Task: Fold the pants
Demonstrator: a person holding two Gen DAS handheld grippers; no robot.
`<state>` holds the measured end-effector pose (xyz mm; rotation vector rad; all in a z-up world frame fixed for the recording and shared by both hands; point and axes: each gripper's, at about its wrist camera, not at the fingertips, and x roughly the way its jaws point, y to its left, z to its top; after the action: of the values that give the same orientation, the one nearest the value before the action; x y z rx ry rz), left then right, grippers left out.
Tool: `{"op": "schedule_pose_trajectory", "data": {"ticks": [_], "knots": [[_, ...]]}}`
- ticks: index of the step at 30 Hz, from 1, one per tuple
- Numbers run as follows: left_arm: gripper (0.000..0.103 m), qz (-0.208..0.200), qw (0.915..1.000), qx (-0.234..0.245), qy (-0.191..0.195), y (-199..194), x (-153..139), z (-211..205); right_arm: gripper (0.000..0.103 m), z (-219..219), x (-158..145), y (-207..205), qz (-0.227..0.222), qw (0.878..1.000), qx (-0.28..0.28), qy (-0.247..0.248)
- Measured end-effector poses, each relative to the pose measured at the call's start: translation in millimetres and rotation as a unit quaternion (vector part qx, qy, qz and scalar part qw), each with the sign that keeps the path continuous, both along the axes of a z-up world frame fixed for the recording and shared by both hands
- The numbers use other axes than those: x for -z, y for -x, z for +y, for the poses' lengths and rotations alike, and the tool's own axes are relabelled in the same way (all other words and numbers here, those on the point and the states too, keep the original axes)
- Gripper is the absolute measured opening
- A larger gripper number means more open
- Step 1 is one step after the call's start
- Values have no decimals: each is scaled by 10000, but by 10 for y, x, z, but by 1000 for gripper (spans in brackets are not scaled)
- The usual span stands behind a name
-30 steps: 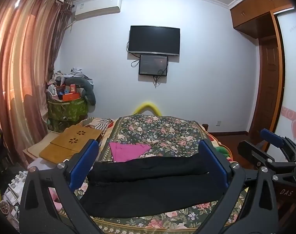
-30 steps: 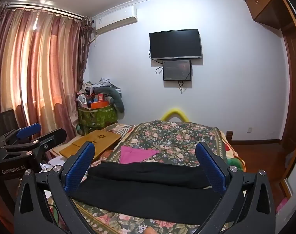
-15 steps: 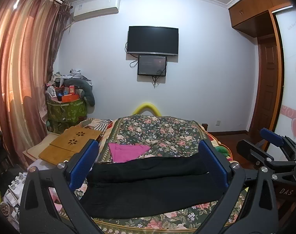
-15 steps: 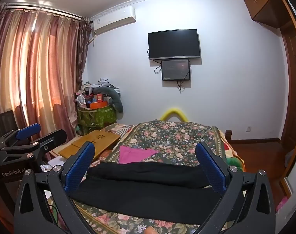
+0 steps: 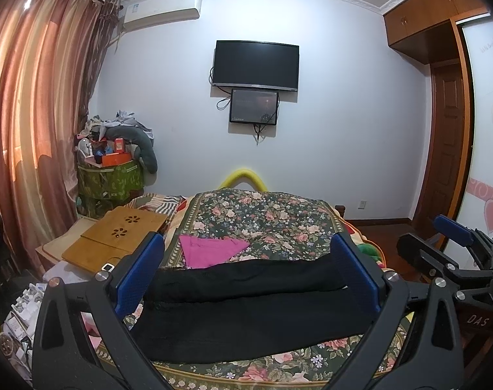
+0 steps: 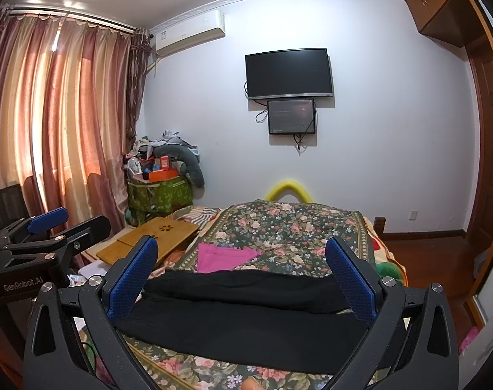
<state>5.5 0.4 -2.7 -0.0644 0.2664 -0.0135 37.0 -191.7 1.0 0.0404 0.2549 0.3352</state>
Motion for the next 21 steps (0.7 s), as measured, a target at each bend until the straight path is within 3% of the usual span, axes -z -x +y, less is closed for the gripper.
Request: {"op": "schedule_pose_trajectory", "data": {"ticks": [21], "knots": [[103,1,10000,-10,21,-4,5,25,102,-4,-5,-1,-11,10000,6,-5]]}}
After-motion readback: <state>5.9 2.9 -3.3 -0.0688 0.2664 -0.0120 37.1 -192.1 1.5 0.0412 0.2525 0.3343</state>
